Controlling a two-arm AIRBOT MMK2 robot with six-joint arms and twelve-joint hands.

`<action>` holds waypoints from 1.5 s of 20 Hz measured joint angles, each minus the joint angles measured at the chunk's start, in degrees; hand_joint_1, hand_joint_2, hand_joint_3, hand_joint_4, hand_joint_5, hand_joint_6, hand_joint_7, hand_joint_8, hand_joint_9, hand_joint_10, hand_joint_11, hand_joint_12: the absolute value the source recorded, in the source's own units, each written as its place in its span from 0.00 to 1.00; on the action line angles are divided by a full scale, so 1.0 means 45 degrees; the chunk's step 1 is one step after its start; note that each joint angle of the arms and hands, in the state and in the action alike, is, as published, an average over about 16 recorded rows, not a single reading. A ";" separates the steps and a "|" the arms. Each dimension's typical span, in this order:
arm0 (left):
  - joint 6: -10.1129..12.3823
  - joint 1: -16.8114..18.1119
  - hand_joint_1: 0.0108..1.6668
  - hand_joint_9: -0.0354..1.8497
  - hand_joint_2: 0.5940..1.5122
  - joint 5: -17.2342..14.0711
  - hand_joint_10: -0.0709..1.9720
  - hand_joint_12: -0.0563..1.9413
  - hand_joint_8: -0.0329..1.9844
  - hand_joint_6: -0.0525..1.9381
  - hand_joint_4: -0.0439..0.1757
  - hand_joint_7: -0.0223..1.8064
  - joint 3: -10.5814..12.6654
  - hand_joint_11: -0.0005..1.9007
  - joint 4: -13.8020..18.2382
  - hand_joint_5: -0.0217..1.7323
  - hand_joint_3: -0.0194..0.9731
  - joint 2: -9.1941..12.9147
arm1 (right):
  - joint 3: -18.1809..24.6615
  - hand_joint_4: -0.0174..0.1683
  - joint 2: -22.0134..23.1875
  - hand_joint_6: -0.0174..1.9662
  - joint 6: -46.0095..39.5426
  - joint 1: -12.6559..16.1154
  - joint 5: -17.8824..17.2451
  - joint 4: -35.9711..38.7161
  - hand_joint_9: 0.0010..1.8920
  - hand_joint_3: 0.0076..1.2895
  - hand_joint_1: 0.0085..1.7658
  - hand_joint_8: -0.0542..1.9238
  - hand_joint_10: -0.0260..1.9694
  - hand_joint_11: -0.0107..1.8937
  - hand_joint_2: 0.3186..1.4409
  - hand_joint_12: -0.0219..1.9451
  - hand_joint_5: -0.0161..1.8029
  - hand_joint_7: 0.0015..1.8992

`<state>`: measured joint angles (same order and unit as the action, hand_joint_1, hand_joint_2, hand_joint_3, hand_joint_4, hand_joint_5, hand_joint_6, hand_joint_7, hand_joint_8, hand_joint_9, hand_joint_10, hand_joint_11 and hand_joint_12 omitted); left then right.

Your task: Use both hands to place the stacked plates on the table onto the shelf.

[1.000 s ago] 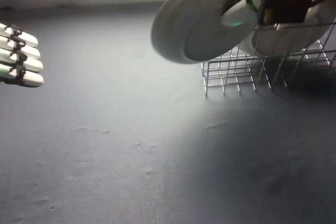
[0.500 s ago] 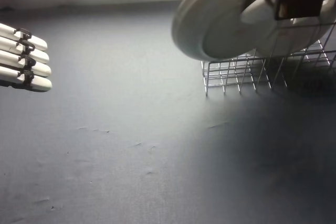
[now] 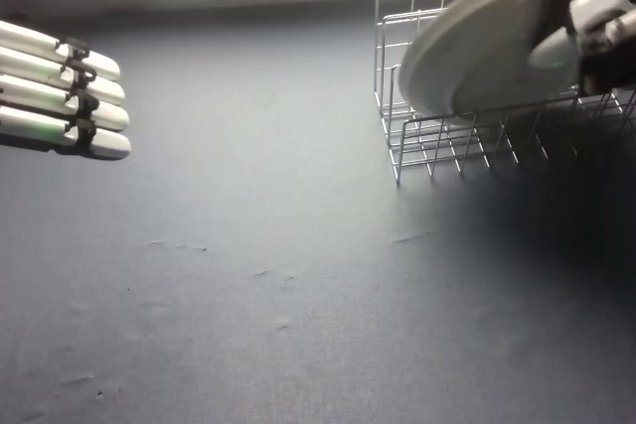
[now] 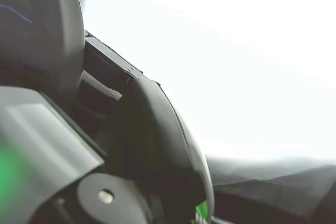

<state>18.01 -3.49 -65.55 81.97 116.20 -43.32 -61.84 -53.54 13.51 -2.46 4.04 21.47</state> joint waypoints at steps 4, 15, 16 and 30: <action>-0.0039 -0.0330 0.00 0.03 0.56 -0.0081 0.04 0.03 0.02 0.03 0.19 0.03 -0.0430 0.01 -0.0461 0.02 0.04 -0.0068 | -0.0031 0.05 0.0152 0.42 -0.0001 -0.0557 -0.0469 0.0688 0.55 0.00 0.82 0.37 0.45 0.43 0.57 0.77 0.54 0.57; -0.0453 -0.2013 0.01 0.03 0.57 -0.0049 0.04 0.03 0.02 0.03 0.19 0.03 -0.1578 0.01 -0.1920 0.03 0.04 -0.0424 | 0.0208 0.07 0.0492 0.21 0.0081 -0.1410 -0.1744 0.1793 0.44 0.00 0.73 0.20 0.24 0.26 0.68 0.66 0.45 0.48; -0.0495 -0.2142 0.01 0.03 0.57 0.0014 0.04 0.03 0.02 0.03 0.19 0.03 -0.1637 0.01 -0.2010 0.03 0.04 -0.0470 | 0.0231 0.07 0.0513 0.19 0.0091 -0.1439 -0.1926 0.1954 0.43 0.00 0.72 0.18 0.22 0.25 0.68 0.65 0.45 0.47; -0.0503 -0.2788 0.01 0.04 0.57 0.0786 0.04 0.04 0.02 0.03 0.21 0.05 -0.2043 0.01 -0.2740 0.05 0.04 -0.0826 | 0.0287 0.09 0.0522 0.02 0.0423 -0.1631 -0.6407 0.6635 0.43 0.00 0.65 0.04 0.06 0.18 0.65 0.61 0.45 0.45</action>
<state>15.74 -16.04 -62.01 72.77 103.87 -47.04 -60.55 -51.19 15.42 -9.80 -24.79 51.33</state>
